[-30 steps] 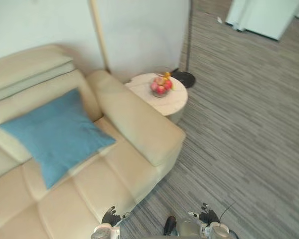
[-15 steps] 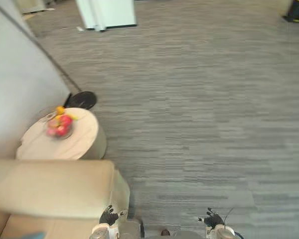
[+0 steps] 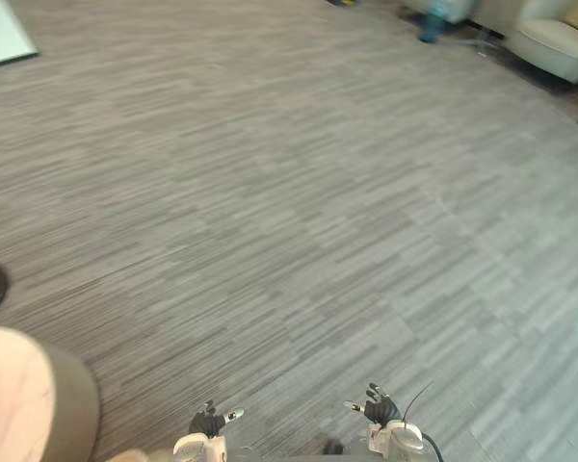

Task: Pick up cushions and gather them together orderly.

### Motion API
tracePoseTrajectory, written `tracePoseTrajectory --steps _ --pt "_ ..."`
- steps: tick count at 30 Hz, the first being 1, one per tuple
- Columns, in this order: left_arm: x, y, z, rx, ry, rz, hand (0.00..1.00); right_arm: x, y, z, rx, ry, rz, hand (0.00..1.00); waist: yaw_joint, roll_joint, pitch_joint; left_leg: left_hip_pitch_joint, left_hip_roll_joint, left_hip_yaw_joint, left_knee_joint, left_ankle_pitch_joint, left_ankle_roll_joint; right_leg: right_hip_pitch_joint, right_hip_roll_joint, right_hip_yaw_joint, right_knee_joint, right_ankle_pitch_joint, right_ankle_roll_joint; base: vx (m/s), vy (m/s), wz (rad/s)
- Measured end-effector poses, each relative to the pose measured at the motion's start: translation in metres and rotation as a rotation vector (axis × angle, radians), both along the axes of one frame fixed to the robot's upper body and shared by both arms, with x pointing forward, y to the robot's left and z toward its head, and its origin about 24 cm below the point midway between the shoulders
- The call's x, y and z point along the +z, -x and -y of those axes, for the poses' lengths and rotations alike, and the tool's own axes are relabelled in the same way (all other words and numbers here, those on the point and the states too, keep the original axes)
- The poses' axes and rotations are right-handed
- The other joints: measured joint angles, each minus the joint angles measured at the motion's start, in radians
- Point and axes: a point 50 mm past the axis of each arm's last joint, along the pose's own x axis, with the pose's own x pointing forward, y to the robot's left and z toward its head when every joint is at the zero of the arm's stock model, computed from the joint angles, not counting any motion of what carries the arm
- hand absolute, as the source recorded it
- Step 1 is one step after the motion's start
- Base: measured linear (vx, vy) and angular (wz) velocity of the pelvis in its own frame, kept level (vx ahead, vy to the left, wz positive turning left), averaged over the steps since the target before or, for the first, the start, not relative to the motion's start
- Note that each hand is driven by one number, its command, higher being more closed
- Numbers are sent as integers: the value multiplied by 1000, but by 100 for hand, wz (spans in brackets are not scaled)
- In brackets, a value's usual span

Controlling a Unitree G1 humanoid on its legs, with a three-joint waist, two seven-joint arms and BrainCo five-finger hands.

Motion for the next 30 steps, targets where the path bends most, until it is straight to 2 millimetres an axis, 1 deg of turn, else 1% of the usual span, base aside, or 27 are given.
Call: tracePoseTrajectory --steps 1,2,3,4,5,6,7,8,10,11,12,13,14,15,16,17,18,19,20,21,22,23,24,25,27,28,30 --pt "0 -2 5 -15 8 4 0 -1 4 11 -13 25 -19 0 -2 12 4 24 -2 -2 6 25 -14 16 6 25 6 -12 -5 232 -97 -46" --pt "0 -3 7 -27 11 5 0 -2 10 16 -41 31 -34 0 -10 16 2 27 -3 -11 32 43 -13 33 6 31 3 -18 -3 294 -119 -36" --pt "1 -5 9 -35 12 10 0 -3 17 21 -66 34 -47 0 -21 16 2 18 6 -25 101 62 -30 63 10 37 -7 -24 1 292 -148 -24" --pt "2 -7 11 -34 15 22 0 -5 24 23 -89 34 -60 0 -27 14 3 -17 30 -45 253 77 -50 112 29 52 -42 -29 5 279 -157 -37" --pt "3 -11 10 -29 13 38 0 -6 28 22 -92 30 -69 0 -26 14 4 -72 63 -67 426 109 -39 153 43 73 -80 -32 4 250 -130 -60" --pt "4 -12 8 -10 13 50 0 -5 25 20 -94 22 -58 0 -20 13 6 -144 88 -101 594 163 6 190 56 102 -108 -41 -6 252 -38 -96" --pt "5 -12 7 4 13 55 0 -4 21 18 -105 11 -38 0 -7 9 12 -226 94 -145 773 126 58 222 67 158 -124 -76 -11 317 42 -119" --pt "7 -17 8 -2 13 70 0 -3 19 18 -114 9 -32 0 3 20 20 -291 78 -190 874 44 44 251 72 203 -121 -96 -11 273 96 -122" --pt "9 -20 7 -17 4 87 0 -4 19 18 -133 1 -41 0 11 12 24 -370 38 -201 840 -50 37 292 51 268 -122 -110 -1 249 131 -109" --pt "9 -21 5 -30 -6 90 0 -4 18 18 -152 -10 -39 0 11 3 27 -408 11 -189 727 -83 37 312 23 303 -119 -123 20 322 205 -108" --pt "10 -22 5 -43 -10 97 0 -4 20 19 -173 -14 -39 0 10 -4 30 -422 -17 -191 575 -81 35 323 -5 329 -120 -145 47 320 226 -95" --pt "11 -23 6 -49 -10 100 0 -4 22 22 -194 -13 -40 0 10 1 27 -427 -43 -211 425 -64 24 327 -14 350 -117 -166 60 296 259 -90" --pt "9 -20 9 -42 -3 93 0 -5 26 27 -217 -5 -45 0 14 16 17 -436 -71 -288 264 42 -1 335 -18 392 -117 -191 88 316 243 -81" --pt "9 -18 4 -48 -18 89 0 -7 29 23 -219 -16 -62 0 15 -8 1 -406 -112 -286 232 30 -7 342 -45 442 -127 -191 93 446 275 -61" --pt "10 -19 1 -56 -29 87 0 -7 29 18 -216 -28 -63 0 8 -29 -9 -405 -137 -290 226 9 1 332 -61 470 -123 -179 94 486 242 -40" --pt "9 -19 1 -65 -32 83 0 -7 28 15 -219 -36 -61 0 8 -36 -11 -416 -157 -306 262 -30 30 312 -70 506 -93 -171 113 557 283 -26" --pt "9 -20 -1 -66 -35 80 0 -8 29 14 -223 -42 -65 0 7 -42 -14 -409 -158 -292 297 -59 41 304 -76 545 -47 -175 121 460 242 -41" --pt "10 -20 -2 -53 -35 79 0 -9 31 12 -236 -49 -67 0 16 -49 -13 -375 -152 -253 296 -71 46 301 -87 575 2 -178 128 458 203 -75" --pt "8 -14 -5 -35 -36 64 0 -10 35 11 -254 -58 -72 0 34 -57 -16 -297 -151 -200 264 -77 54 267 -96 614 125 -172 145 449 149 -119" --pt "6 -7 -5 -29 -33 47 0 -9 32 10 -246 -61 -59 0 40 -51 -20 -222 -149 -164 219 -79 57 195 -99 621 314 -125 235 433 123 -127" --pt "5 -6 -4 -30 -30 45 0 -8 31 10 -248 -63 -54 0 37 -44 -19 -165 -147 -158 181 -84 66 132 -99 616 462 -81 316 413 94 -97" --pt "4 -4 -3 -44 -31 36 0 -6 26 13 -250 -58 -34 0 33 -37 -12 -92 -146 -157 133 -88 71 74 -101 569 603 -101 280 405 59 -55" --pt "2 -1 0 -66 -28 15 0 -6 26 17 -249 -48 -39 0 15 -31 -11 -14 -133 -149 77 -88 72 24 -103 480 659 -150 191 563 33 -37" --pt "2 -2 2 -81 -27 16 0 -5 25 18 -248 -44 -34 0 3 -21 -7 39 -112 -142 41 -87 71 -24 -101 372 634 -192 125 395 3 -20" --pt "2 -2 1 -89 -29 8 0 -6 25 18 -248 -46 -33 0 0 -31 -8 63 -94 -136 29 -87 71 -77 -98 290 537 -208 95 350 -82 -6" --pt "2 -4 1 -95 -31 10 0 -6 26 18 -248 -45 -35 0 -4 -35 -7 77 -84 -139 22 -87 71 -121 -90 264 415 -189 90 404 -151 6" --pt "2 -3 2 -106 -33 7 0 -4 24 23 -252 -34 -22 0 -19 -35 -7 113 -76 -155 -3 -88 71 -185 -76 296 207 -82 96 477 -228 23"
